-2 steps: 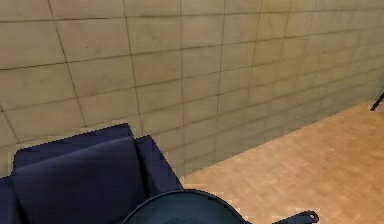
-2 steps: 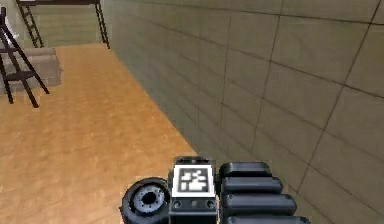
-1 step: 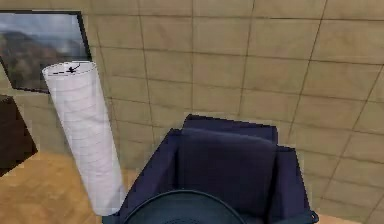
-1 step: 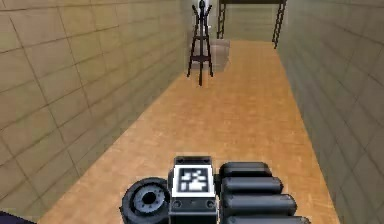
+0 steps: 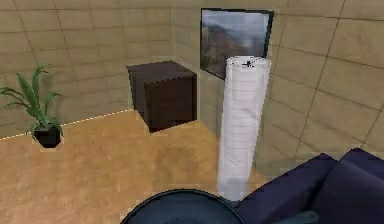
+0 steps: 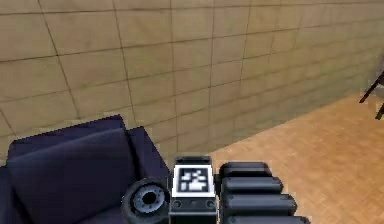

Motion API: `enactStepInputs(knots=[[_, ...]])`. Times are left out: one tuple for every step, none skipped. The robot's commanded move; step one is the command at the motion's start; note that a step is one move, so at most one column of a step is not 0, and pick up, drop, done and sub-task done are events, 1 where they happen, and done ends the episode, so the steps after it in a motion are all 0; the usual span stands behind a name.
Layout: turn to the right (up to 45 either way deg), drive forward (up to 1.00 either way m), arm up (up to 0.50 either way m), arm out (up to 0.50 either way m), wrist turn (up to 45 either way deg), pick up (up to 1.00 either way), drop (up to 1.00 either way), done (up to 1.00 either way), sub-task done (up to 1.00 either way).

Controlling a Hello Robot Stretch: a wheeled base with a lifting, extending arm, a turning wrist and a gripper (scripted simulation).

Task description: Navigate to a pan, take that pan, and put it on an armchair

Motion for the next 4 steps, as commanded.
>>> enactStepInputs(knots=[[-45.0,0.0,0.0,0.0,0.0,0.0,0.0,0.0,0.0],[0.0,0.0,0.0,0.32,0.0,0.0,0.0,0.0,0.0],[0.0,0.0,0.0,0.0,45.0,0.0,0.0,0.0,0.0],[0.0,0.0,0.0,0.0,45.0,0.0,0.0,0.0,0.0]])
